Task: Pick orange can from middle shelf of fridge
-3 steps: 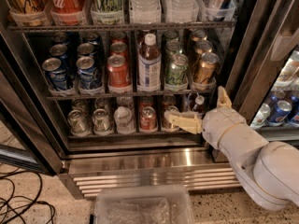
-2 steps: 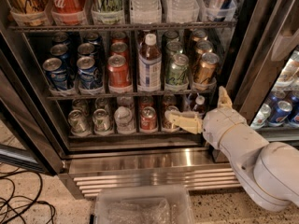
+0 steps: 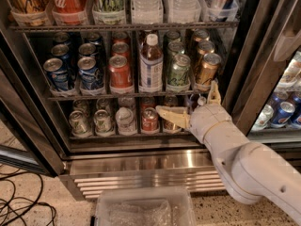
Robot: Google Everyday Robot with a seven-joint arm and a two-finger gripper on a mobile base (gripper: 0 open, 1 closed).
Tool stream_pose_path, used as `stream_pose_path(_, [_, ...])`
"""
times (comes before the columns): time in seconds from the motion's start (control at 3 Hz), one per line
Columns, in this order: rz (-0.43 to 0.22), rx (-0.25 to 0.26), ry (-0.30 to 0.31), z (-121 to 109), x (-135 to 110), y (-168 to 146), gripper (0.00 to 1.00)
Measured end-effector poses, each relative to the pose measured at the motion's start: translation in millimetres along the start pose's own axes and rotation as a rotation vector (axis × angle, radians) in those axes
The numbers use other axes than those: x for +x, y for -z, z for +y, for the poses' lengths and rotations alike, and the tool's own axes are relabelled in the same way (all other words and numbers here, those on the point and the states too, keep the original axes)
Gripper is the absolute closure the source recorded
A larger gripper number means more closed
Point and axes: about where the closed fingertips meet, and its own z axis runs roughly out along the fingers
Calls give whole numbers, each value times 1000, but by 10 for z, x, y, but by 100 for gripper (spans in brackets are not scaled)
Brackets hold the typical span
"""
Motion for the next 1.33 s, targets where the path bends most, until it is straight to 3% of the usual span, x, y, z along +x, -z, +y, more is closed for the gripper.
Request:
stream_pose_path(0.33, [-61, 116, 51, -196, 126, -208, 14])
stream_pose_path(0.67, [-110, 259, 93, -410, 222, -220, 21])
stream_pose_path(1.0, [-164, 371, 89, -375, 252, -101, 17])
stream_pose_path(1.33, [-179, 508, 46, -550, 337, 41, 18])
